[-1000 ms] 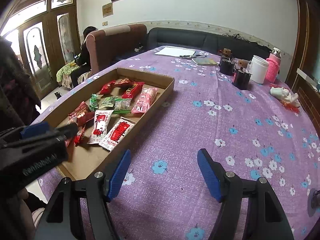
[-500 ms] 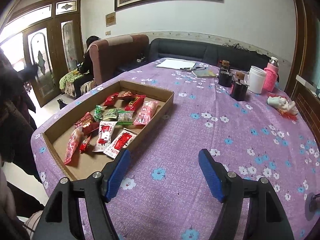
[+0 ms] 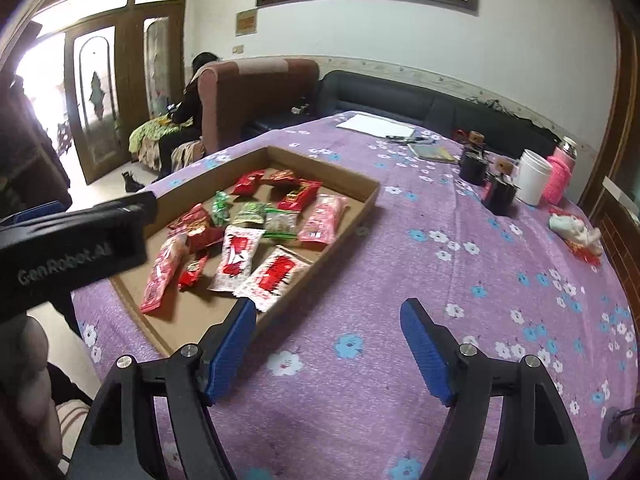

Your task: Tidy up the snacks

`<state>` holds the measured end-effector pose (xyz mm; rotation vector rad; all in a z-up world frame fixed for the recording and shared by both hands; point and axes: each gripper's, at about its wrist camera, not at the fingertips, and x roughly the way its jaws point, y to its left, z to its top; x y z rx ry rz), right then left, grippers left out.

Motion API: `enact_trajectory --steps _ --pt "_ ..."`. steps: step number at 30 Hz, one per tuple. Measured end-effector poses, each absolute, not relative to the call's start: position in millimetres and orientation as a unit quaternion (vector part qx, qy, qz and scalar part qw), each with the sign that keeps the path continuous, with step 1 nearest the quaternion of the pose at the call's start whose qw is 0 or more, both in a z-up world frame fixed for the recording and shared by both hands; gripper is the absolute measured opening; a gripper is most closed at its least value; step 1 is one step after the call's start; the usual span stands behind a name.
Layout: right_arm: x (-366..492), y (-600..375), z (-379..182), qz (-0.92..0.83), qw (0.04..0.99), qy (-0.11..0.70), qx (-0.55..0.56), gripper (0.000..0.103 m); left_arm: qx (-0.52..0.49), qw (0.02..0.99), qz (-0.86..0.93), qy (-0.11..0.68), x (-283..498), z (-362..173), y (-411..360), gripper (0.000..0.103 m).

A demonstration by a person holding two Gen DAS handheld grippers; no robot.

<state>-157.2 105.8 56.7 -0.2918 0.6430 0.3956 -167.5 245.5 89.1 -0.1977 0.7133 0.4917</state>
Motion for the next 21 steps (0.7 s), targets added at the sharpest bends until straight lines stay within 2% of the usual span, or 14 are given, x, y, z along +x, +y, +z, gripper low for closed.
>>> enact_trajectory --steps 21 --pt "-161.3 134.8 54.1 0.194 0.912 0.312 -0.180 0.079 -0.141 0.888 0.221 0.379 -164.6 74.3 272.1 0.103"
